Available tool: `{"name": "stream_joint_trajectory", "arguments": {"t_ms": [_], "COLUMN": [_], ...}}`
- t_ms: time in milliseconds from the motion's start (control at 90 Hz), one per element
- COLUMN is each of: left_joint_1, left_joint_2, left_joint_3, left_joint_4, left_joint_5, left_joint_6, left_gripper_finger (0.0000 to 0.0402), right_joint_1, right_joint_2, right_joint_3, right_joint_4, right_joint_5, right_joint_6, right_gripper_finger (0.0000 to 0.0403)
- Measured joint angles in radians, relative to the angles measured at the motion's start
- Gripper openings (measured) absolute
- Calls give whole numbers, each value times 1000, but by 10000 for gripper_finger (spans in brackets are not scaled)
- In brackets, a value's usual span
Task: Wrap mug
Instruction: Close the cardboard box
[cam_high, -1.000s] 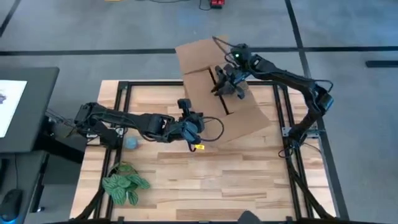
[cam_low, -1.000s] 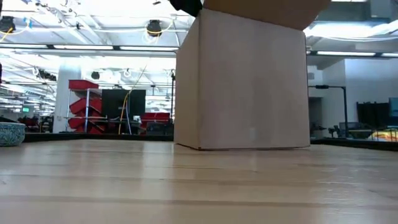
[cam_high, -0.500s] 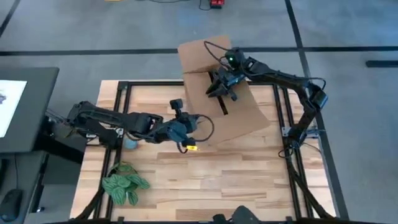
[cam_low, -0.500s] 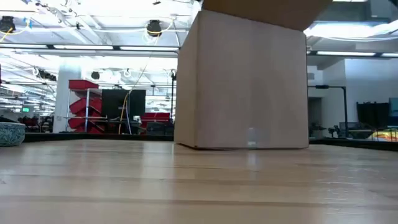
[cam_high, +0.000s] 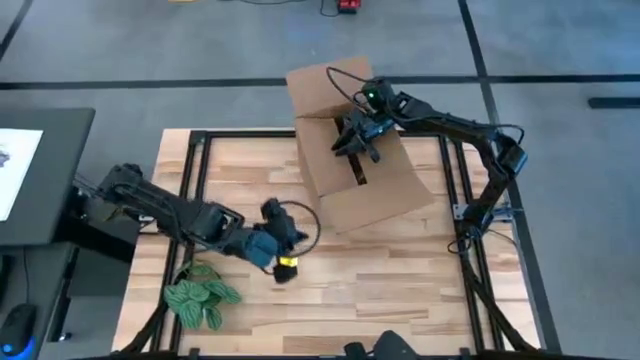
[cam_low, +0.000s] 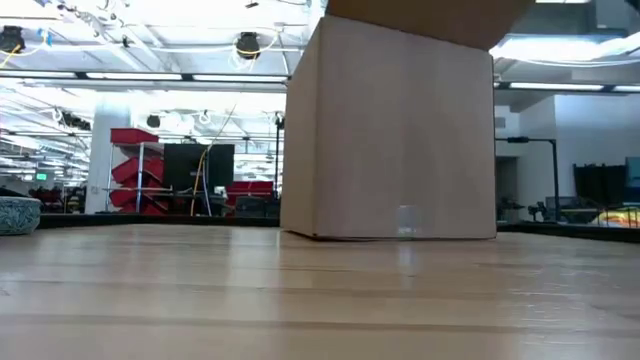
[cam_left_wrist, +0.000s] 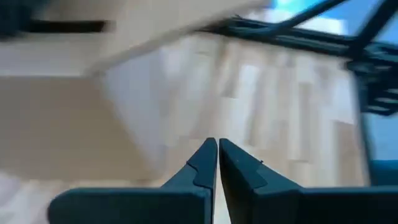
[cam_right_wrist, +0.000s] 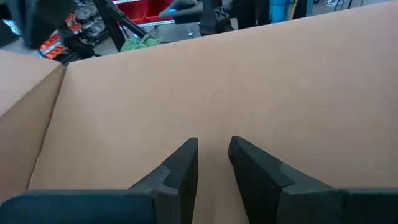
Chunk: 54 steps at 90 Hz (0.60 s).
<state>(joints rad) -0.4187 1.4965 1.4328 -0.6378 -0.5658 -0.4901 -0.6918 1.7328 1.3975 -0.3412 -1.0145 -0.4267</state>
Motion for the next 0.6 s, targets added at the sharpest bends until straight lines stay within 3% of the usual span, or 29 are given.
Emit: {"name": "stream_joint_trajectory", "arguments": {"t_ms": [289,400,600], "left_joint_1": [71,108,126], "left_joint_2": [112,110,96], "left_joint_3": [-37,-36,-35], "left_joint_4": [425,484,472], "left_joint_5": [-119,-168,-410], "left_joint_6": [384,463,554], "left_gripper_finger": [0,0,0], "right_joint_1": [-3,-4,-10], "right_joint_2": [-49,-76,-110], "right_joint_3": [0,0,0], "right_joint_4": [-10,-20,-25], "right_joint_5": [102,120,138], "right_joint_6": [11,11,11], "right_gripper_finger": [90,90,90]}}
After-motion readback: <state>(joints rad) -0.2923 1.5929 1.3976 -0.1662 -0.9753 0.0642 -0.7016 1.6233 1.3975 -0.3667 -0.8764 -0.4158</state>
